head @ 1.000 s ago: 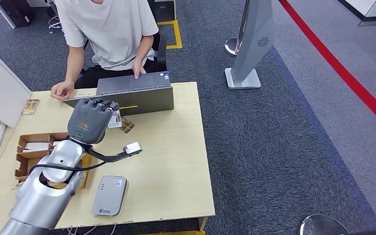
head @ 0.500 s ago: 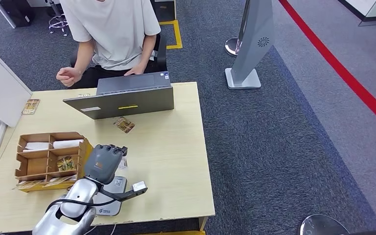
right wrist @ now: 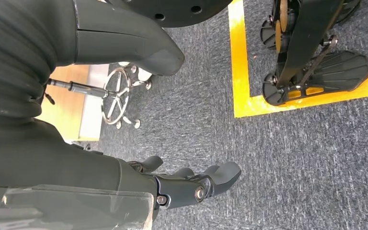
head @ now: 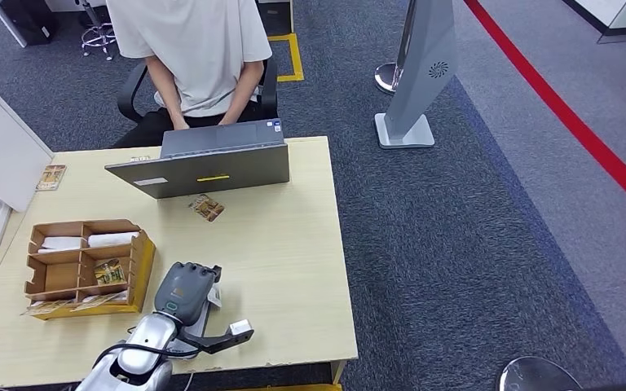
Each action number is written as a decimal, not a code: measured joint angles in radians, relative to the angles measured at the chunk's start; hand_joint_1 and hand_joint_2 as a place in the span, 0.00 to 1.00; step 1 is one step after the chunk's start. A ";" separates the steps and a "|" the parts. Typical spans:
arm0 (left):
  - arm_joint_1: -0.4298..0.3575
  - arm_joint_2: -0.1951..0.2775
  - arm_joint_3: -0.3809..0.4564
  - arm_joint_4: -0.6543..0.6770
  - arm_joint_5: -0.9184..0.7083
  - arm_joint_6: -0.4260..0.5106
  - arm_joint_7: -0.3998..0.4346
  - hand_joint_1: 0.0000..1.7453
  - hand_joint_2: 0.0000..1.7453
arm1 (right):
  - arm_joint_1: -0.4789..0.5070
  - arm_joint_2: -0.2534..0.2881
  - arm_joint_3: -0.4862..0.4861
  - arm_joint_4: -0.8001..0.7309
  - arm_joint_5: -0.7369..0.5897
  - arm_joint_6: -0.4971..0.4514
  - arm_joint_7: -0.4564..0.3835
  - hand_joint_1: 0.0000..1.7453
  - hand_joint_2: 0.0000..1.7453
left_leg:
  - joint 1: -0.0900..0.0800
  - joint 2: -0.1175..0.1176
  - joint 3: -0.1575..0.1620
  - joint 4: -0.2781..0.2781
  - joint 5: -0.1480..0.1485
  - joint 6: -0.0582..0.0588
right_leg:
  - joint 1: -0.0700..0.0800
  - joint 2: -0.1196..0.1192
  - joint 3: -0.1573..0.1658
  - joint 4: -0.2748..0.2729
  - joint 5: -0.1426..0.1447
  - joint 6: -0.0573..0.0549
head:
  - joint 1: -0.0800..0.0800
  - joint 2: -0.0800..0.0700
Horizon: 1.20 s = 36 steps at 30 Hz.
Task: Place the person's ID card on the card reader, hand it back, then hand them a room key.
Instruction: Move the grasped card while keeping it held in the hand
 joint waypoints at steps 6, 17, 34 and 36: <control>-0.006 -0.011 0.001 0.035 -0.001 0.020 0.011 1.00 1.00 | 0.000 -0.001 0.000 0.000 0.006 0.000 0.002 0.00 1.00 | 0.000 0.000 0.000 0.000 0.000 0.000 | 0.000 0.000 0.000 0.000 0.000 0.000 | 0.000 0.000; -0.018 -0.019 0.006 0.059 -0.001 0.025 0.011 1.00 1.00 | 0.000 -0.002 0.000 0.000 0.007 0.000 0.003 0.00 1.00 | 0.000 0.000 0.000 0.000 0.000 0.000 | 0.000 0.000 0.000 0.000 0.000 0.000 | 0.000 0.000; -0.021 -0.023 0.007 0.070 -0.002 0.033 0.011 1.00 1.00 | 0.000 -0.003 0.000 0.000 0.008 0.001 0.003 0.00 1.00 | 0.000 0.000 0.000 0.000 0.000 0.000 | 0.000 0.000 0.000 0.000 0.000 0.000 | 0.000 0.000; -0.021 -0.023 0.009 0.072 -0.003 0.037 0.012 1.00 1.00 | 0.000 -0.003 0.000 0.000 0.008 0.002 0.002 0.00 1.00 | 0.000 0.000 0.000 0.000 0.000 0.000 | 0.000 0.000 0.000 0.000 0.000 0.000 | 0.000 0.000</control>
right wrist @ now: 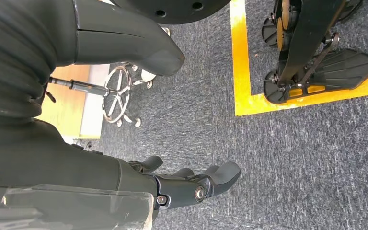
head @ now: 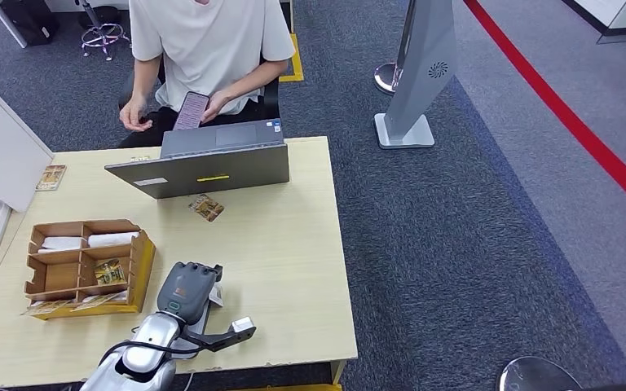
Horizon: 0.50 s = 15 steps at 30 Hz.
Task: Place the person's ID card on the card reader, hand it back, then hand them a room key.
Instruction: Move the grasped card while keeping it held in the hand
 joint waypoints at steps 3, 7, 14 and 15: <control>0.000 0.000 0.002 0.002 -0.003 0.012 0.003 1.00 1.00 | 0.000 0.000 0.000 0.000 0.000 0.002 -0.002 0.00 1.00 | 0.000 0.000 0.000 0.000 0.000 0.000 | 0.000 0.000 0.000 0.000 0.000 0.000 | 0.000 0.000; 0.005 0.003 0.005 -0.003 -0.006 0.060 0.016 1.00 1.00 | 0.000 0.000 0.000 0.000 0.001 0.003 -0.002 0.00 1.00 | 0.000 0.000 0.000 0.000 0.000 0.000 | 0.000 0.000 0.000 0.000 0.000 0.000 | 0.000 0.000; -0.007 0.025 0.005 -0.254 -0.008 0.059 0.007 1.00 1.00 | 0.000 0.000 -0.001 0.000 0.001 0.004 -0.002 0.00 1.00 | 0.000 -0.003 -0.001 0.000 0.000 0.000 | 0.000 -0.002 0.000 0.000 0.000 0.000 | 0.000 0.000; -0.008 0.027 0.005 -0.279 -0.008 0.056 0.004 1.00 1.00 | 0.000 0.000 -0.001 0.000 0.001 0.004 -0.002 0.00 1.00 | 0.000 -0.002 -0.001 0.000 0.000 0.000 | 0.000 -0.002 0.000 0.000 0.000 0.000 | 0.000 0.000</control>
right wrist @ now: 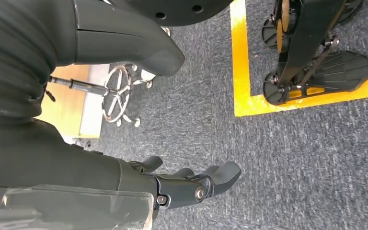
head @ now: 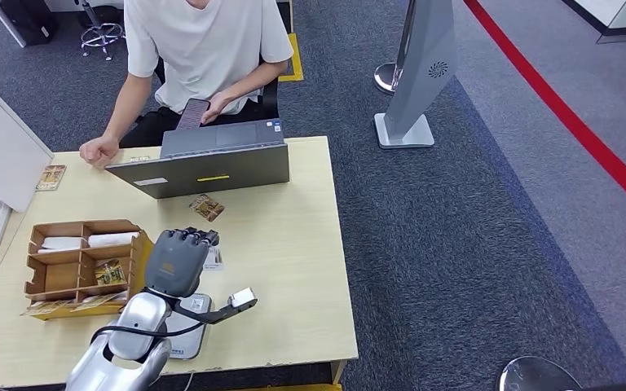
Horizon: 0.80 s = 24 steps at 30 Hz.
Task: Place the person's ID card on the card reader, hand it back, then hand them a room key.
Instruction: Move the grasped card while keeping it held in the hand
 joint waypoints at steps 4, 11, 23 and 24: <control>0.000 0.009 -0.001 -0.054 0.000 0.014 0.013 1.00 1.00 | 0.000 0.000 -0.002 0.000 0.000 0.000 0.001 0.00 1.00 | 0.000 0.000 0.000 0.000 0.000 0.000 | 0.000 0.000 0.000 0.000 0.000 0.000 | 0.000 0.000; 0.000 0.022 -0.007 -0.084 0.000 0.023 0.032 1.00 1.00 | 0.000 0.000 -0.005 0.000 0.000 0.000 0.001 0.00 1.00 | 0.000 0.000 0.000 0.000 0.000 0.000 | 0.000 0.000 0.000 0.000 0.000 0.000 | 0.000 0.000; 0.086 0.086 -0.075 -0.146 0.000 -0.097 0.164 1.00 1.00 | 0.001 0.007 -0.034 0.000 -0.037 -0.012 0.004 0.00 1.00 | 0.000 0.001 0.000 0.000 0.000 0.000 | 0.000 0.001 -0.001 0.000 0.000 0.000 | 0.000 0.000; 0.098 0.098 -0.088 -0.157 0.000 -0.103 0.182 1.00 1.00 | 0.001 0.007 -0.038 0.001 -0.040 -0.013 0.005 0.00 1.00 | 0.000 0.001 0.000 0.000 0.000 0.000 | 0.000 0.001 -0.001 0.000 0.000 0.000 | 0.000 0.000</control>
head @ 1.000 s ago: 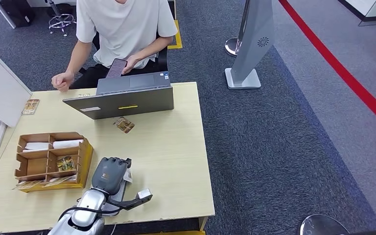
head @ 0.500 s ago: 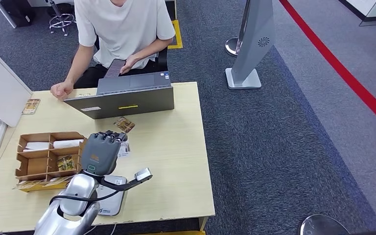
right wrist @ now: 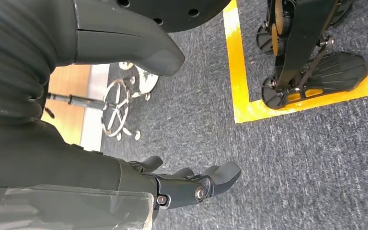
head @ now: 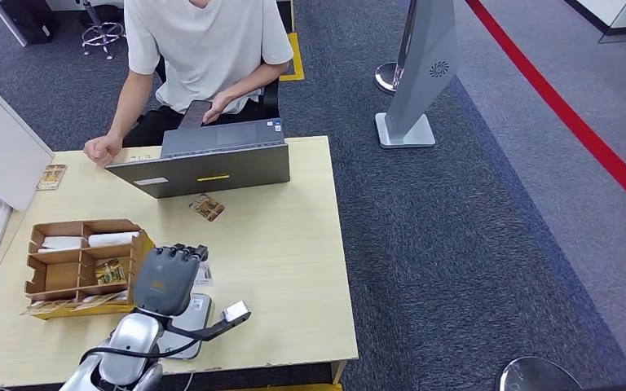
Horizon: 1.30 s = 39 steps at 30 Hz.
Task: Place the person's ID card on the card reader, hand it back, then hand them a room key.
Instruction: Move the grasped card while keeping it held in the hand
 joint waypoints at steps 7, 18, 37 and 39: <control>0.063 0.095 -0.110 -0.091 0.000 -0.022 0.130 1.00 1.00 | 0.000 0.004 -0.024 0.001 -0.017 -0.008 -0.003 0.00 1.00 | 0.000 0.000 0.000 0.000 0.000 0.000 | 0.000 0.000 0.000 0.000 0.000 0.000 | 0.000 0.000; 0.084 0.130 -0.187 -0.129 0.000 -0.046 0.132 1.00 1.00 | 0.000 0.006 -0.041 0.001 -0.018 -0.009 -0.015 0.00 1.00 | 0.000 0.000 0.000 0.000 0.000 0.000 | 0.000 -0.001 0.000 0.000 0.000 0.000 | 0.000 0.000; 0.045 0.168 -0.193 -0.091 0.000 -0.096 0.303 1.00 1.00 | 0.000 0.006 -0.043 0.001 -0.013 -0.015 0.003 0.00 1.00 | 0.000 0.000 0.000 0.000 0.000 0.000 | 0.000 0.000 0.000 0.000 0.000 0.000 | 0.000 0.000; 0.042 0.176 -0.193 -0.088 0.000 -0.106 0.316 1.00 1.00 | 0.000 0.006 -0.043 0.001 -0.013 -0.015 0.003 0.00 1.00 | 0.000 0.000 0.000 0.000 0.000 0.000 | 0.000 0.000 0.000 0.000 0.000 0.000 | 0.000 0.000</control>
